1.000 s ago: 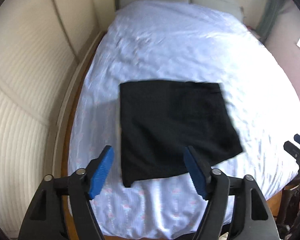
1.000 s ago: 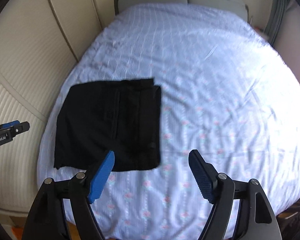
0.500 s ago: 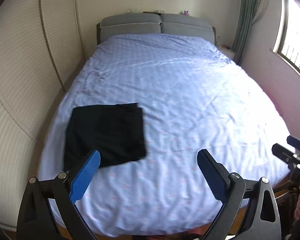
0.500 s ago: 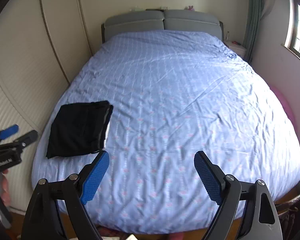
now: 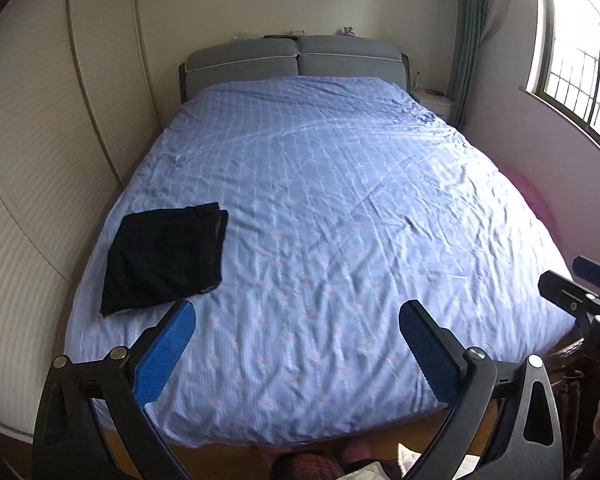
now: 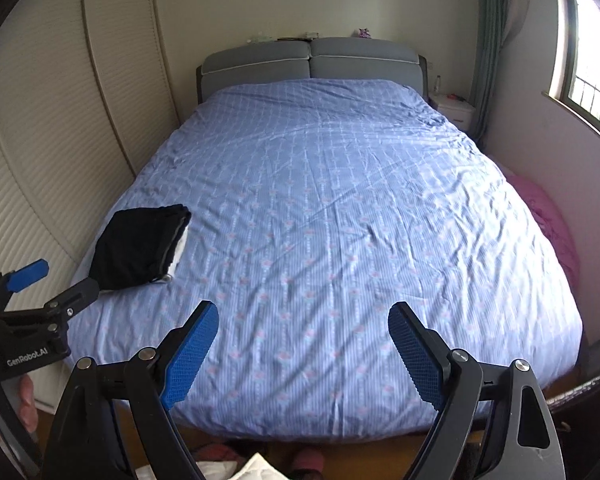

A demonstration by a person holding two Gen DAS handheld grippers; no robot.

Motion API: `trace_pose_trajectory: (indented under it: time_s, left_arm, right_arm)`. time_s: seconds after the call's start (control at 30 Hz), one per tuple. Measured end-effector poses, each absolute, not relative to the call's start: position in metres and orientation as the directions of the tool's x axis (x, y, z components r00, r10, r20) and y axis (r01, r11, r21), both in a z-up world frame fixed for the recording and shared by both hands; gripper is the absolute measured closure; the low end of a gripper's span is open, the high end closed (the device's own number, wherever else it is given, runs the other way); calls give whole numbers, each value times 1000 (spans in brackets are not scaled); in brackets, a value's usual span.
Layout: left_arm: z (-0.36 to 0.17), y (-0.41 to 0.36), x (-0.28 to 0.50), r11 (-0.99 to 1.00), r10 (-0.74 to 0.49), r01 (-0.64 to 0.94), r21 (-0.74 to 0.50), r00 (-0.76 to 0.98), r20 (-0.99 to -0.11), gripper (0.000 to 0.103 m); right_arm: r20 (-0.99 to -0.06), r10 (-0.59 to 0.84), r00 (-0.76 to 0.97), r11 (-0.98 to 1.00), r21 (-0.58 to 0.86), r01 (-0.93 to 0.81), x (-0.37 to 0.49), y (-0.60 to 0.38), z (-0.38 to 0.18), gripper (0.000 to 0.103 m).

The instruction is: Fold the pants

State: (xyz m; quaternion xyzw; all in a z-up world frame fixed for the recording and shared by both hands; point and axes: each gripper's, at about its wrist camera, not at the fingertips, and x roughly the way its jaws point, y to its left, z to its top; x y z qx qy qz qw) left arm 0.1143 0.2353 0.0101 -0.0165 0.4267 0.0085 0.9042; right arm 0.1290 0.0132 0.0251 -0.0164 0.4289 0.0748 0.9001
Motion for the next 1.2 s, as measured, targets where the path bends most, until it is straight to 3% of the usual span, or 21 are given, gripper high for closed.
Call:
trace_pose_trajectory:
  time_s: [1.2]
  left_arm:
    - [37,205,93,998,2,-45,-37,670,-742,0]
  right_arm:
    - [-761,126,636,989,44,-144,110,-12,34,16]
